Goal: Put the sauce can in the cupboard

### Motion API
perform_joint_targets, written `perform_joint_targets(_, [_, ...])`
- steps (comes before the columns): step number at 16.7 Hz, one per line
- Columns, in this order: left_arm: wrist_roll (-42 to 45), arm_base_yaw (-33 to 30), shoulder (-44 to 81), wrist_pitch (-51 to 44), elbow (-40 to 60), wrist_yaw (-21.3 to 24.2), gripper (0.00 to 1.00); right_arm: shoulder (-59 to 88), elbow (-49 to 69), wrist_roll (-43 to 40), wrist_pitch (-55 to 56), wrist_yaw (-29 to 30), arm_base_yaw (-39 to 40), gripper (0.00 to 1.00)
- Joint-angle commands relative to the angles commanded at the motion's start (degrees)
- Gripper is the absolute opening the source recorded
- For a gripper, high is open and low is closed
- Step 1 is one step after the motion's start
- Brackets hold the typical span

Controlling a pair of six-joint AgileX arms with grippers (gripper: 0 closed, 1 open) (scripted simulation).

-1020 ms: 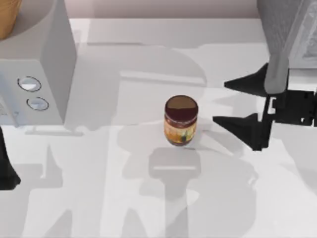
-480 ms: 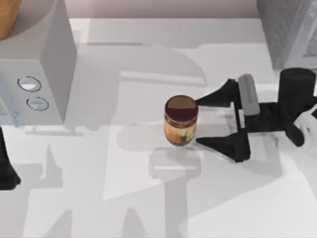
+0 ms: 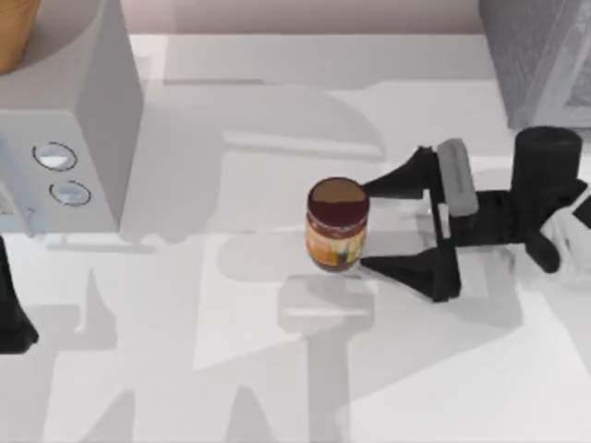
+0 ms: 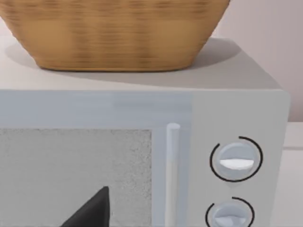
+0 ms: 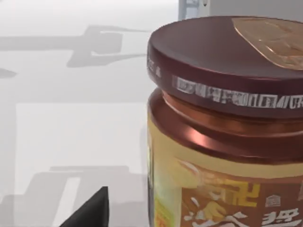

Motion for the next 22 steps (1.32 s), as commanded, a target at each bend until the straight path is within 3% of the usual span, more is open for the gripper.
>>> perform_joint_targets(6, [0.0, 0.0, 0.0, 0.0, 0.0, 0.0, 1.00, 3.8, 4.0, 6.8, 6.2, 6.4, 6.9, 1.00])
perform_joint_targets(11, [0.0, 0.0, 0.0, 0.0, 0.0, 0.0, 1.00, 4.2, 4.3, 7.4, 6.9, 7.2, 7.6, 1.00])
perform_joint_targets(22, [0.0, 0.0, 0.0, 0.0, 0.0, 0.0, 1.00, 4.2, 4.3, 7.4, 6.9, 7.2, 7.6, 0.17])
